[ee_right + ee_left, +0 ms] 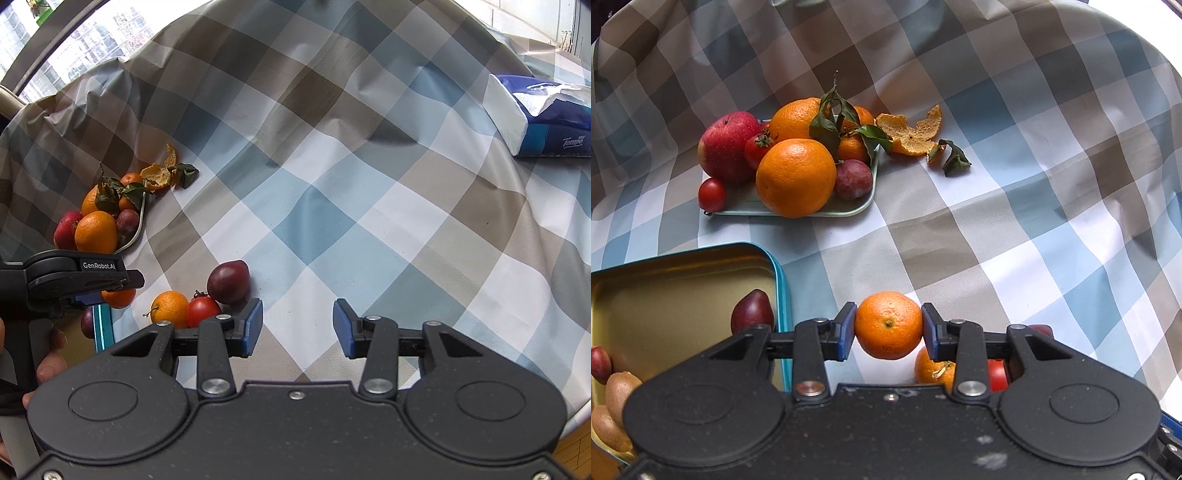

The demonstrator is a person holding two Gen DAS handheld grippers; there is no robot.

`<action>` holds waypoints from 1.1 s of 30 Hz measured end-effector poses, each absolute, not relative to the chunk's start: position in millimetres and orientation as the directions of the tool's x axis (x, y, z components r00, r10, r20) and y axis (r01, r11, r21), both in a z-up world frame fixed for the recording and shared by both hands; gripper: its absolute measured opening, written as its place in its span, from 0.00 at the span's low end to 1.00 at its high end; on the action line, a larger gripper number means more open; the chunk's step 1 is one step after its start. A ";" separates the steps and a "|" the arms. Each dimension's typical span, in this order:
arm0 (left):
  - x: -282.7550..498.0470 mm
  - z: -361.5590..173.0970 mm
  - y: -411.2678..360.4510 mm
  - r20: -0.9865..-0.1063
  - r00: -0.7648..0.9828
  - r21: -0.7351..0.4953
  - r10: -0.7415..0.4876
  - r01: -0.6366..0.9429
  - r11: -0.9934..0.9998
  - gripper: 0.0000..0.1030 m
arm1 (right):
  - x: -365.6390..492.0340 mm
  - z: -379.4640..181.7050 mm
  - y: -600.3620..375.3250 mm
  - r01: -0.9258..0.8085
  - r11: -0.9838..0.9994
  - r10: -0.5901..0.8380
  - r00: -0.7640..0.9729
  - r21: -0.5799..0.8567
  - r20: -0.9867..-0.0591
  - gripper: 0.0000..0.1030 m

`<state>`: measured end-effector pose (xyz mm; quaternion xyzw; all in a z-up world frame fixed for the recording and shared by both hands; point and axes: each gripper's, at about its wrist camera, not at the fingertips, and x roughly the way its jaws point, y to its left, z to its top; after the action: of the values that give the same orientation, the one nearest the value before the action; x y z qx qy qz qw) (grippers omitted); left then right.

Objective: Organize fruits
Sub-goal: 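Grasp a tangerine with the left tool, then grasp another dark red plum with the right tool while the left tool holds the tangerine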

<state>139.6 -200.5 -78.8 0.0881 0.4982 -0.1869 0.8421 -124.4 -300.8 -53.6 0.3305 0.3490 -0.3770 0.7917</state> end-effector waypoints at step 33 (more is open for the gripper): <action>156.0 -66.2 -114.1 -0.847 0.482 -0.014 -0.223 0.401 0.916 0.35 | -46.6 -78.3 -299.5 0.837 0.465 -0.384 0.485 0.289 -0.786 0.50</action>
<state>156.0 -114.1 -66.2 0.0933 0.4752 -0.1823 0.8557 -46.6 -299.5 -78.3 0.3438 0.3291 -0.3865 0.7900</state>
